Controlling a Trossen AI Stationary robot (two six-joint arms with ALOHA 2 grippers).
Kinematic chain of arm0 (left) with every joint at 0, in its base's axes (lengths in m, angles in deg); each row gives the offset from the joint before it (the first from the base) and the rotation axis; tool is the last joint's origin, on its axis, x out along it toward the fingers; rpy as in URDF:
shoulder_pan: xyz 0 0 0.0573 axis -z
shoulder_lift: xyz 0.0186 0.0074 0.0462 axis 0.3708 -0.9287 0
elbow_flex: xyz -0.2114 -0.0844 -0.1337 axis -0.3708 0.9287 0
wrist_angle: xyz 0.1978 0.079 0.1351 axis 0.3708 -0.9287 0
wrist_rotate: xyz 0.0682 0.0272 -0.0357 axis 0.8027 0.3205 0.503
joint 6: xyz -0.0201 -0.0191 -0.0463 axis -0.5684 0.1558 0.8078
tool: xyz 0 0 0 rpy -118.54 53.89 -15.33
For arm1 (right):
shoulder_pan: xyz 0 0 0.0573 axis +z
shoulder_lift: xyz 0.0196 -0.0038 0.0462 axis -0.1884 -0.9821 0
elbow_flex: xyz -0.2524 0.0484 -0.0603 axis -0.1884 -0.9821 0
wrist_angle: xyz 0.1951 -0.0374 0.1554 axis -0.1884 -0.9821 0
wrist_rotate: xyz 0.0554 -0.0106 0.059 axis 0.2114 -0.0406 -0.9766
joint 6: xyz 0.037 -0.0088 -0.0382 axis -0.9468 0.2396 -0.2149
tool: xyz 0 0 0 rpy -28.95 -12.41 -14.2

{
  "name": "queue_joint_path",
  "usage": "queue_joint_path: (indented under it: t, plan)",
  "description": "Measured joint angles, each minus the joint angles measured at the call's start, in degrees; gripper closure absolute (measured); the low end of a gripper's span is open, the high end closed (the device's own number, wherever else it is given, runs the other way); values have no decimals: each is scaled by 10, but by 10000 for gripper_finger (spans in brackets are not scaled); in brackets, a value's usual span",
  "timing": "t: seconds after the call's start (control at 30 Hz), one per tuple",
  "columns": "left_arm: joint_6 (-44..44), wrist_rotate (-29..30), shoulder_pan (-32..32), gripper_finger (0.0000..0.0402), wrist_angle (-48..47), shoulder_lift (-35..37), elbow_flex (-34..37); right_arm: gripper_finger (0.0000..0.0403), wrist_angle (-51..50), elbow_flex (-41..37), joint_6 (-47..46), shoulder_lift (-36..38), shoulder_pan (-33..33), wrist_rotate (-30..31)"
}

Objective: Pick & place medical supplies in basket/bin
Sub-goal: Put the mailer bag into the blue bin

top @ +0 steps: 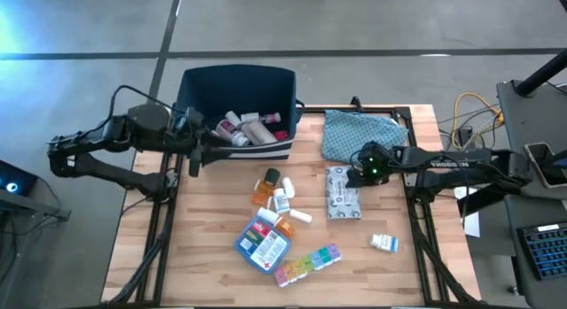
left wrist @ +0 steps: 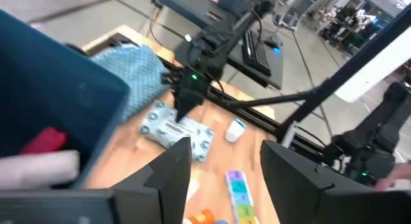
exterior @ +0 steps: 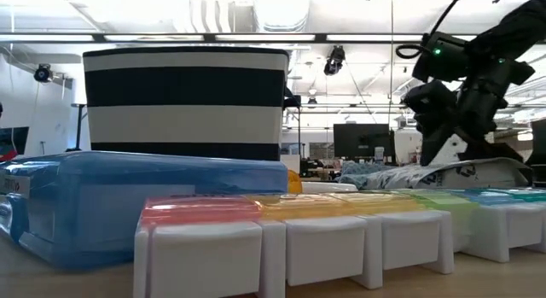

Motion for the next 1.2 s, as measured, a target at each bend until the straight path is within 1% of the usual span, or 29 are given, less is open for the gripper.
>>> queue_joint_path:
  t: [0.2,0.4,0.47,0.63,0.8,0.93,1.0,1.2]
  plan:
    - [24,7,59,271,-17,-35,0,119,71,11,21,-63,17,-1]
    - [76,29,105,287,-164,-92,1,119,138,13,34,-125,38,-6]
    - [85,29,122,287,-177,-116,2,119,155,15,39,-142,43,-8]
    - [71,28,154,287,-126,-175,2,119,202,13,38,-163,51,-9]
    - [45,30,158,287,-116,-241,4,119,254,11,43,-165,51,-2]
    - [2,58,157,287,-92,-292,5,119,265,11,53,-164,51,-3]
    - [-28,72,150,287,-52,-319,5,119,268,12,56,-166,51,-3]
    - [-111,74,114,287,103,-411,10,119,269,18,58,-185,54,-19]
